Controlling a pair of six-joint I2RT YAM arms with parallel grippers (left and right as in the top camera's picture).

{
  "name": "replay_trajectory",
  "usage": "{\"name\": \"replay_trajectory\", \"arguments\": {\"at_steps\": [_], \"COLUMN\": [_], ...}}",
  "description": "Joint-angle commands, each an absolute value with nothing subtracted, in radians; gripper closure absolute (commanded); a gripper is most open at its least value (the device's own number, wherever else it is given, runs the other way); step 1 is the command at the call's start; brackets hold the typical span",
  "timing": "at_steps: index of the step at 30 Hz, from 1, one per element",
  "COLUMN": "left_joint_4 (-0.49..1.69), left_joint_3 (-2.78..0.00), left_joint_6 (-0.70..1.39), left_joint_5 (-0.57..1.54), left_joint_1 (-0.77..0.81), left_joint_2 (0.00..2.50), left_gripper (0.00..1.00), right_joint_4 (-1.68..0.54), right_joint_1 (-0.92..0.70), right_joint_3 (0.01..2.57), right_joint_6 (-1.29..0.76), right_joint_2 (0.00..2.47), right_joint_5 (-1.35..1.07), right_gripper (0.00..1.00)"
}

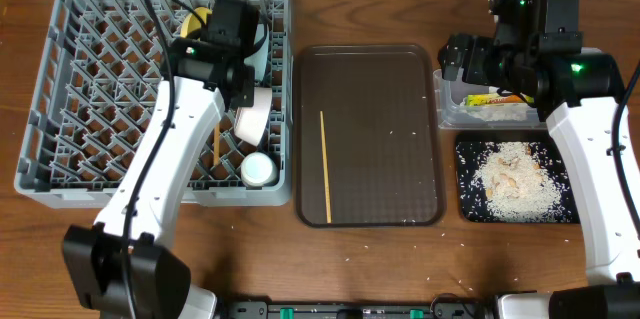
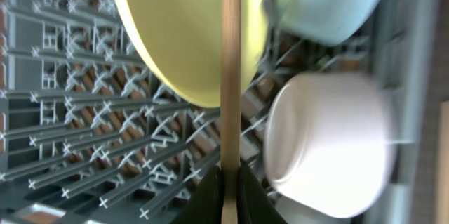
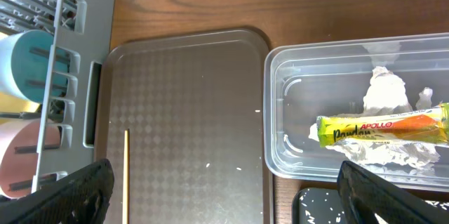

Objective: Sort waste into correct bins and load items into the dishwasher
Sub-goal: 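Carry the chopstick left and drop it upright into the rack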

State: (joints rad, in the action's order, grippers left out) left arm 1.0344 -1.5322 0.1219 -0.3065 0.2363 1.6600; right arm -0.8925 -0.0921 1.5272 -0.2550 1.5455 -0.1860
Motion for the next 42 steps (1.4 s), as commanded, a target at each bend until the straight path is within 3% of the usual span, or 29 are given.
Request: {"name": "replay_trajectory", "arguments": {"at_steps": [1,11,33,38,42], "left_joint_4": [1.02,0.912,0.776,0.773,0.767], "left_joint_3": [-1.469,-1.295,-1.262,-1.251,-1.251], "left_joint_6": [0.074,0.075,0.018,0.039,0.047], "left_joint_5": [-0.331,-0.323,-0.323,-0.323,-0.323], "left_joint_1": [0.209,0.192,0.192,0.192,0.192], "left_joint_2": [1.666,1.666,1.666,1.667,1.666], "left_gripper": [0.92,0.92,0.91,0.69,0.61], "right_joint_4": [-0.891,-0.891,-0.891,-0.891,-0.891], "right_joint_1": [-0.099,-0.099,-0.099,-0.099,-0.099], "right_joint_3": [1.537,1.537,1.537,1.537,1.537], "right_joint_6": [-0.25,-0.25,-0.25,-0.25,-0.25], "right_joint_2": [1.548,1.548,1.548,1.548,1.548], "right_joint_5": [-0.184,-0.184,-0.184,-0.184,-0.184], "right_gripper": [0.01,0.01,0.01,0.01,0.01]}}
